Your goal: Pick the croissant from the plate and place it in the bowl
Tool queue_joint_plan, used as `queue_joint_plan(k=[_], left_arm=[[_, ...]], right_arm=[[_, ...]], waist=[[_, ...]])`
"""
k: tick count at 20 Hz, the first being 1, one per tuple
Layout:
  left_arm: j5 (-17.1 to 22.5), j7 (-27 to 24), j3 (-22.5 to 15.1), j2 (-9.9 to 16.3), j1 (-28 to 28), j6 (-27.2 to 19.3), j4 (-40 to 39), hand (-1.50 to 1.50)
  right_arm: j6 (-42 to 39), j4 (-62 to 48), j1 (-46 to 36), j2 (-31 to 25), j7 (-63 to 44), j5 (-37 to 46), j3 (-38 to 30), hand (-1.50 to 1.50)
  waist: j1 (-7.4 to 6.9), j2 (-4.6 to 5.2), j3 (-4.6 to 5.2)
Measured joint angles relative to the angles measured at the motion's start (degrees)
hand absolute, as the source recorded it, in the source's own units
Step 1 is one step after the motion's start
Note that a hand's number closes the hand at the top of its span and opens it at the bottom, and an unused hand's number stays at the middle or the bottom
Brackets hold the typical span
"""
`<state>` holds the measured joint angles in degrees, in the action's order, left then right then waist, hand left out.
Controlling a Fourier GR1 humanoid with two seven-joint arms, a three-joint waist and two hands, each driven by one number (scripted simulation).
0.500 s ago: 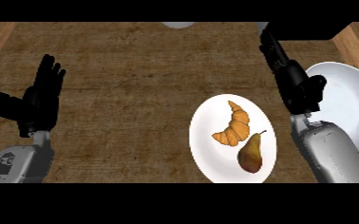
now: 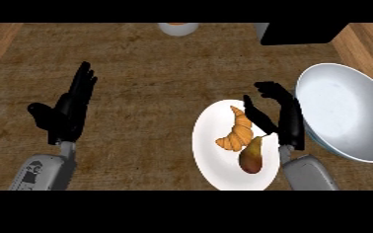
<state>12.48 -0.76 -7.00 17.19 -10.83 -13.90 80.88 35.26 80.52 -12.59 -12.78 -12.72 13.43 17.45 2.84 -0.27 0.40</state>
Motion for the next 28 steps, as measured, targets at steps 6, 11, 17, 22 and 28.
queue_joint_plan(k=[6, 11, 17, 22, 28], left_arm=[[-1.06, 1.25, -2.95, -1.33, -0.12, 0.52, 1.5, 0.0], [-2.32, 2.41, -4.59, -2.01, 0.52, 0.18, 3.61, 0.0], [-3.13, 3.15, -5.09, -2.42, 0.77, -0.08, 4.77, 0.0], [-3.72, 3.17, -5.35, -2.88, 1.1, -0.19, 5.2, 0.0], [-4.05, 4.04, -5.16, -3.13, 0.74, 0.19, 5.87, 0.0]], right_arm=[[23.0, 4.72, 7.57, 9.37, 8.62, 8.59, 4.77, -1.5], [31.73, 7.98, 13.79, 11.55, 5.47, 20.98, 9.53, -1.5], [29.05, 12.54, 18.66, 12.43, -9.16, 34.87, 7.23, -1.5], [19.8, 19.69, 19.64, 12.69, -25.25, 43.06, 6.77, -1.5], [7.05, 23.87, 16.38, 12.76, -42.85, 48.53, 7.54, -1.5]], waist=[[-0.83, -0.27, -0.37], [-1.65, -0.19, -0.25], [-1.74, -0.03, -0.1], [-2.03, 0.05, -0.11], [-2.62, 0.18, -0.23]])
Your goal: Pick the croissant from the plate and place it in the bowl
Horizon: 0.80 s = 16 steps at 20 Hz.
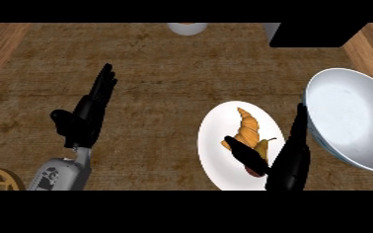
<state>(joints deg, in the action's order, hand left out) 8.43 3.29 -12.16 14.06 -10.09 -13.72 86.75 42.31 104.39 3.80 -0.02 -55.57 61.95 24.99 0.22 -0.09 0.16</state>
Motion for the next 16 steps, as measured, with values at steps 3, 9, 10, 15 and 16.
queue_joint_plan(k=[3, 9, 10, 15, 16], left_arm=[[0.03, 0.3, 0.48, -0.04, -0.3, 0.7, -0.18, 0.0], [-1.62, -0.17, 0.14, -1.84, 0.89, 0.91, 0.21, 0.0], [-1.97, -0.47, 0.21, -2.1, 0.94, 0.93, 0.02, 0.0], [-2.96, -0.15, 0.75, -2.91, 1.99, 1.82, 0.81, 0.0], [-2.8, -0.12, 1.37, -2.88, 1.34, 2.24, 0.34, 0.0]], right_arm=[[-3.93, -0.38, -2.35, 0.0, -4.87, 0.35, 0.43, -1.5], [-6.25, -0.88, -2.61, -0.05, -6.93, 0.01, 3.35, -1.5], [-5.04, -1.74, -1.6, -0.06, -6.02, -0.21, 4.4, -1.5], [-2.95, -1.0, -0.36, -0.08, -4.35, -1.52, 5.54, -1.5], [-1.97, -0.72, 0.23, -0.07, -3.51, -2.15, 5.74, -1.5]], waist=[[-0.18, 0.05, -0.06], [-0.22, 0.06, -0.14], [-0.22, 0.05, -0.13], [-0.18, 0.06, -0.16], [-0.15, 0.06, -0.16]])
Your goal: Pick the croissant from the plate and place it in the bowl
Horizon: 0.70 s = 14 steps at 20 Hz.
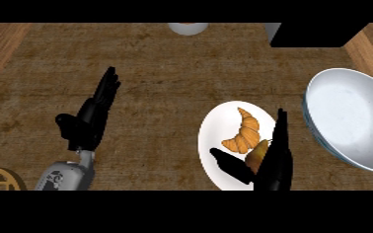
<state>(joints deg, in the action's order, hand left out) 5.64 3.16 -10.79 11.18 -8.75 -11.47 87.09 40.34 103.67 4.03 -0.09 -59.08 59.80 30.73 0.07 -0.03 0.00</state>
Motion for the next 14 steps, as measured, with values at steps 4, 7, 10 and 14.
queue_joint_plan(k=[4, 7, 10, 14], left_arm=[[-1.37, 0.43, 0.19, -1.31, -0.23, -0.1, -0.05, 0.0], [-1.77, 0.28, 1.02, -1.42, -0.14, 0.55, -0.11, 0.0], [-2.02, 2.33, 1.69, -1.14, -0.49, 0.71, 1.76, 0.0], [-2.41, 2.12, 1.96, -1.73, 0.3, 1.62, 2.21, 0.0]], right_arm=[[2.23, 0.03, 0.38, 0.01, 1.27, -1.52, 0.54, -1.5], [4.89, -0.92, 1.76, -0.26, 4.4, -4.42, 0.75, -1.5], [5.99, -0.42, 1.45, -0.3, 5.11, -6.14, 0.42, -1.5], [9.59, -4.07, 0.68, -0.13, 6.43, -8.51, 1.96, -1.5]], waist=[[0.01, 0.0, -0.01], [-0.01, 0.01, -0.01], [-0.08, -0.01, -0.01], [-0.14, 0.0, -0.01]])
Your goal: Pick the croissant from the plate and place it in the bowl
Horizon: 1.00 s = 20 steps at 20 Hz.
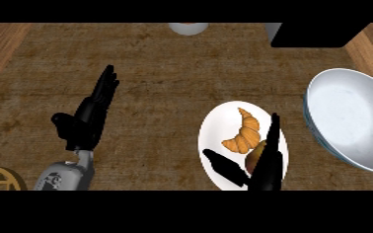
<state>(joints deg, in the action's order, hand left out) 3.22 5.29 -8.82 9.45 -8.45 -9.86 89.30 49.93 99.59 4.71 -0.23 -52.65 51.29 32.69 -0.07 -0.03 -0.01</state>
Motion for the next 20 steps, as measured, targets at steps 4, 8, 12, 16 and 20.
queue_joint_plan(k=[4, 8, 12, 16, 20], left_arm=[[-0.15, -1.06, 1.55, -0.18, -0.72, 0.99, -1.71, 0.0], [-0.27, -1.04, 2.43, -0.53, -0.39, 2.16, -1.92, 0.0], [-1.39, -2.37, 2.77, -1.64, 0.13, 2.69, -2.75, 0.0], [-2.11, -0.39, 2.84, -1.92, -0.07, 2.74, -0.98, 0.0], [-2.65, 0.0, 2.89, -2.63, 0.37, 2.84, -0.37, 0.0]], right_arm=[[3.1, -2.64, 0.17, -0.18, 3.88, -4.62, -0.24, -1.5], [6.15, -6.57, -0.57, -0.02, 9.48, -10.31, -1.74, -1.5], [7.07, -9.26, -1.89, 0.09, 12.54, -13.94, -3.25, -1.5], [6.65, -13.39, -2.97, -0.32, 11.32, -13.68, -5.1, -1.5], [6.56, -17.76, -4.56, 0.08, 9.25, -12.14, -5.69, -1.5]], waist=[[0.08, 0.04, -0.01], [0.04, 0.03, 0.0], [0.06, 0.03, -0.01], [-0.01, 0.01, 0.0], [-0.03, -0.14, 0.14]])
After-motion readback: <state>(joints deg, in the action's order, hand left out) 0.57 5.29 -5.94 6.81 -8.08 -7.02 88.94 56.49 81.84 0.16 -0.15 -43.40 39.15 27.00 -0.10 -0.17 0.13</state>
